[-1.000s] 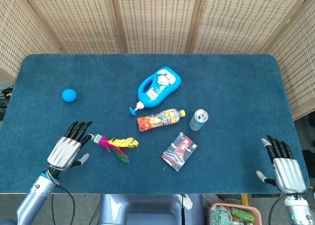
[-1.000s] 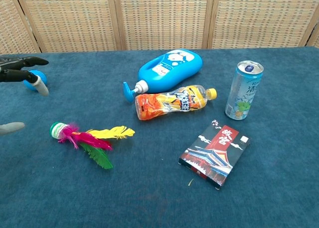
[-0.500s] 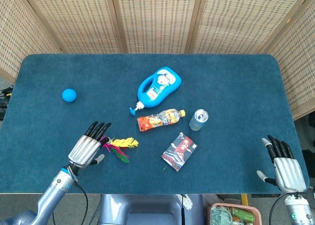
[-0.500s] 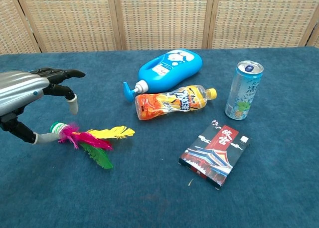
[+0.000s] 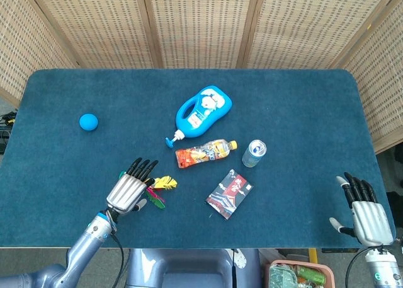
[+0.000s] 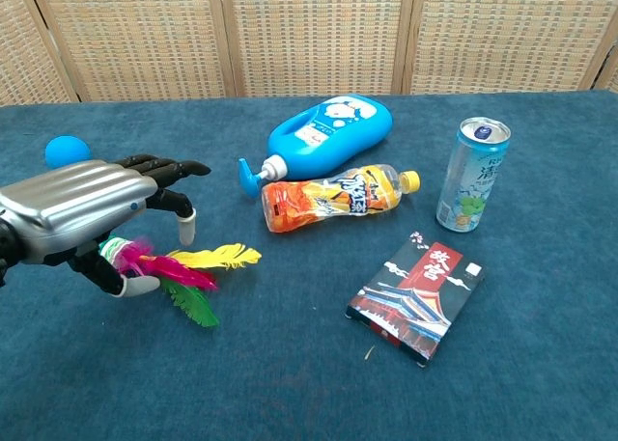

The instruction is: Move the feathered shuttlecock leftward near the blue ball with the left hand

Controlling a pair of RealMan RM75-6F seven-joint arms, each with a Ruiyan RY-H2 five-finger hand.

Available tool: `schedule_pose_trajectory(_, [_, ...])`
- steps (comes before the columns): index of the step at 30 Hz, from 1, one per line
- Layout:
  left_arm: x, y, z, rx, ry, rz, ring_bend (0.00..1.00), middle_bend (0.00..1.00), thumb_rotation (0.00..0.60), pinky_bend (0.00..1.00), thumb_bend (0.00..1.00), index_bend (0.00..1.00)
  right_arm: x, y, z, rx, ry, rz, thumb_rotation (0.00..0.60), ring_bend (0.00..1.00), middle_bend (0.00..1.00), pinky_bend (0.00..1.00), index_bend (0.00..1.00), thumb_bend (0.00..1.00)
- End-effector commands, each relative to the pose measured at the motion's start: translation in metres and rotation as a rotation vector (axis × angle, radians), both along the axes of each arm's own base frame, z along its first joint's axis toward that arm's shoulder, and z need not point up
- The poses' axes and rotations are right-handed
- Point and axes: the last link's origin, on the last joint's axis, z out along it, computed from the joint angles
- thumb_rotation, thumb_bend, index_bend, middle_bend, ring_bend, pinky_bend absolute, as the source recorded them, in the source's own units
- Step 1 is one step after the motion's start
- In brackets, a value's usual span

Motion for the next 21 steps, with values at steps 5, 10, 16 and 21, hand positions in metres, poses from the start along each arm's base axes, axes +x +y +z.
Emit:
schedule_pose_trajectory(5, [0.009, -0.001, -0.015, -0.026, 0.003, 0.000, 0.00, 0.00, 0.600, 0.00, 0.27, 0.42, 0.000, 0.000, 0.000, -0.001, -0.004, -0.001, 0.600, 0.00, 0.00, 0.00, 0.05, 0.17])
schedule_pose_trajectory(10, [0.016, -0.002, -0.028, -0.045, 0.004, 0.000, 0.00, 0.00, 0.600, 0.00, 0.29, 0.43, 0.000, 0.000, 0.000, 0.000, -0.003, 0.002, 0.600, 0.00, 0.00, 0.00, 0.05, 0.17])
schedule_pose_trajectory(16, [0.020, 0.000, -0.038, -0.040, -0.006, 0.010, 0.00, 0.00, 0.600, 0.00, 0.35, 0.50, 0.001, 0.000, 0.000, -0.001, -0.005, 0.007, 0.600, 0.00, 0.00, 0.00, 0.05, 0.17])
schedule_pose_trajectory(21, [0.022, 0.001, -0.039, -0.024, -0.022, 0.011, 0.00, 0.00, 0.600, 0.00, 0.37, 0.55, 0.001, 0.001, 0.001, -0.003, -0.006, 0.006, 0.600, 0.00, 0.00, 0.00, 0.05, 0.17])
